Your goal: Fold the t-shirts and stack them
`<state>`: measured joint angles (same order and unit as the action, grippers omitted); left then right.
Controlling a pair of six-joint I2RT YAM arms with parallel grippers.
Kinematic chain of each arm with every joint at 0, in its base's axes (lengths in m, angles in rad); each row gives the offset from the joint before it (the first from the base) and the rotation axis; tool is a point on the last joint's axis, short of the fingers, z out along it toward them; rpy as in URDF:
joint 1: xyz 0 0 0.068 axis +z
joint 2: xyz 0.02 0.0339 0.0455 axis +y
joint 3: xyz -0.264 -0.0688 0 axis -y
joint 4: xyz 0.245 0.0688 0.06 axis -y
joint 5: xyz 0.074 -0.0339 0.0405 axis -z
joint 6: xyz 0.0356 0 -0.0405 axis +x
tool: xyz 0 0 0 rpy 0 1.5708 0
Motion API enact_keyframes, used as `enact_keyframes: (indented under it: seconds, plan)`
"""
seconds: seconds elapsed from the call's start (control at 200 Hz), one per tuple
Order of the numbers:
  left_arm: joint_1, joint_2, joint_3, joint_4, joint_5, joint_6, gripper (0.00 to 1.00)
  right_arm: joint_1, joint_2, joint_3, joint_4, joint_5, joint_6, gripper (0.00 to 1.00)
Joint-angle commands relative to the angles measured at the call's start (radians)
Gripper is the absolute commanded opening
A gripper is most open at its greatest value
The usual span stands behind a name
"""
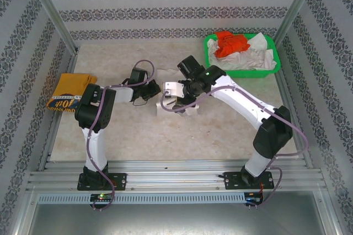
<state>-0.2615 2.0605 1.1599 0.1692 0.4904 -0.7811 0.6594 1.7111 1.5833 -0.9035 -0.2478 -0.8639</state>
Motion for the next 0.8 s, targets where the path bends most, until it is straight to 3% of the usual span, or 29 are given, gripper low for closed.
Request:
enact_keyframes:
  seconds: [0.0, 0.36, 0.794]
  plan:
    - [0.005, 0.077, -0.035, -0.073, 0.026, -0.035, 0.00, -0.026, 0.048, 0.081, -0.014, 0.012, -0.056, 0.00]
    - [0.055, 0.115, -0.029, -0.077, 0.101, -0.048, 0.00, -0.096, 0.252, 0.351, -0.041, 0.014, -0.087, 0.00]
    - [0.065, 0.139, -0.037, -0.057, 0.132, -0.035, 0.00, -0.127, 0.520, 0.642, -0.025, 0.154, -0.093, 0.00]
